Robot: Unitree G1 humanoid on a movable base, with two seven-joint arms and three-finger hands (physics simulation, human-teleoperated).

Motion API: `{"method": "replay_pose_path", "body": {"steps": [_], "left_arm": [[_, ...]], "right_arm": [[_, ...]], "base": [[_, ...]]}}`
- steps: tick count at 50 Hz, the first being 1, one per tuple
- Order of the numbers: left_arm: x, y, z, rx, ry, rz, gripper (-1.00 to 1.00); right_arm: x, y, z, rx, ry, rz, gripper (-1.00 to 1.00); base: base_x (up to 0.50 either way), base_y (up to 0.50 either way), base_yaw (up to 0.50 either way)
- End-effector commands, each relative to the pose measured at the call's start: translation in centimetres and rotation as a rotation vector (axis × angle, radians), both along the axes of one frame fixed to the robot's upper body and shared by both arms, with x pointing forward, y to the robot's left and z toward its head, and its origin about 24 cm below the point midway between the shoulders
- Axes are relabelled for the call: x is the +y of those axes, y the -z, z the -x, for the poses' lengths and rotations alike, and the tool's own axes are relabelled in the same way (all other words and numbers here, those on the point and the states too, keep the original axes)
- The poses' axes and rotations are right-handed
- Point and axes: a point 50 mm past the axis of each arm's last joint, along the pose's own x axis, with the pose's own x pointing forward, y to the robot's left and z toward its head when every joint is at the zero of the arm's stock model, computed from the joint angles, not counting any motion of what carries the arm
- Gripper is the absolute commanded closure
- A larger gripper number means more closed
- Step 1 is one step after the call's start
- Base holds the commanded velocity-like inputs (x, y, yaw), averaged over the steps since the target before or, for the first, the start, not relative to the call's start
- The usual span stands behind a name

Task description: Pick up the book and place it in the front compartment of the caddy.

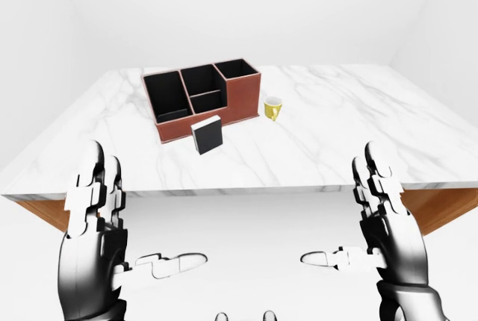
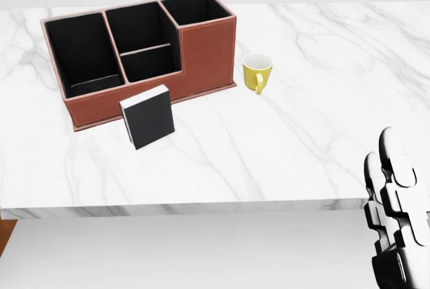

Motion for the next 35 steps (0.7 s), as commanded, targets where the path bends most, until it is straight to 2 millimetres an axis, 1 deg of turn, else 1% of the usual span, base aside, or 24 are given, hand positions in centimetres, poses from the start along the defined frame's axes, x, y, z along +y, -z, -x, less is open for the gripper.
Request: {"method": "replay_pose_path", "body": {"steps": [1, 35], "left_arm": [[-0.37, -0.24, 0.17, 0.002, 0.006, -0.022, -1.00], [-0.77, -0.29, 0.33, -0.010, 0.017, -0.031, -1.00]], "right_arm": [[0.29, -0.43, 0.32, -0.013, -0.011, 0.012, -1.00], [0.70, -0.33, -0.11, -0.019, -0.016, 0.028, -1.00]], "base": [[0.50, 0.00, 0.00], [0.50, 0.00, 0.00]]}}
